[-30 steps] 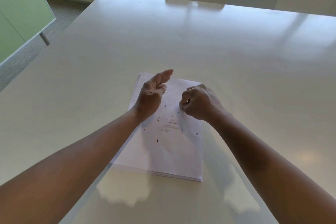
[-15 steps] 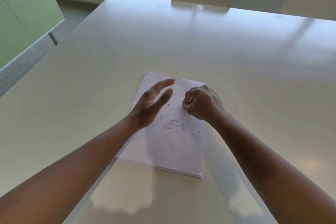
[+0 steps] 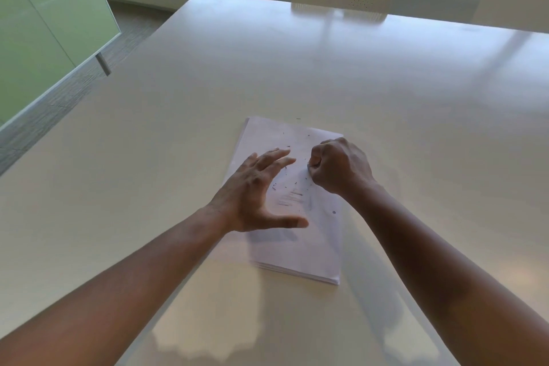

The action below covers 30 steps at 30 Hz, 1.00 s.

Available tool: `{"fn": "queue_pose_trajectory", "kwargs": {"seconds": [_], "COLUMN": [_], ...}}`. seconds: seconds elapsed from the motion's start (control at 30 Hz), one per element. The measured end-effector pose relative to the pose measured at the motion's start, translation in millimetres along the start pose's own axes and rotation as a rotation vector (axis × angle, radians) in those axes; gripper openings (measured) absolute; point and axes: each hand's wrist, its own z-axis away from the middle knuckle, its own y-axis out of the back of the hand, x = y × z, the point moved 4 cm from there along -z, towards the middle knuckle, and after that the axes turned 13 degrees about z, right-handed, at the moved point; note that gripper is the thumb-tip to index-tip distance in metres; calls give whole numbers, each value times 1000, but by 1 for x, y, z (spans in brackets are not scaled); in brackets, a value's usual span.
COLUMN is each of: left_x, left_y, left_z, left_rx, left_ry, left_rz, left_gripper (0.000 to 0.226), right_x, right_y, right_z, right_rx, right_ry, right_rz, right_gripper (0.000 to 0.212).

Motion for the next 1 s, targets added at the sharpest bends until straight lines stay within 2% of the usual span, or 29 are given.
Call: {"fn": "queue_pose_trajectory", "kwargs": {"seconds": [0.13, 0.3, 0.4, 0.57, 0.73, 0.9, 1.0], "left_x": [-3, -4, -4, -5, -5, -5, -5], "left_y": [-5, -8, -9, -10, -10, -10, -9], "left_z": [1, -1, -2, -3, -4, -3, -3], "left_rx": [-73, -151, -169, -181, -177, -160, -163], "left_ry": [52, 112, 128, 125, 136, 124, 128], "left_rz": [-85, -151, -169, -186, -160, -149, -150], "left_gripper": [142, 150, 152, 152, 152, 154, 154], "right_x": [-4, -7, -14, -26, -39, -39, -39], "right_y": [-1, -3, -6, -11, -6, -7, -6], "right_z": [0, 7, 14, 26, 40, 31, 35], "right_rx": [9, 44, 35, 53, 31, 100, 47], "right_ry": [-9, 25, 120, 272, 574, 586, 664], "right_rz": [6, -111, -283, -371, -394, -390, -410], "right_gripper": [18, 15, 10, 11, 12, 12, 11]}}
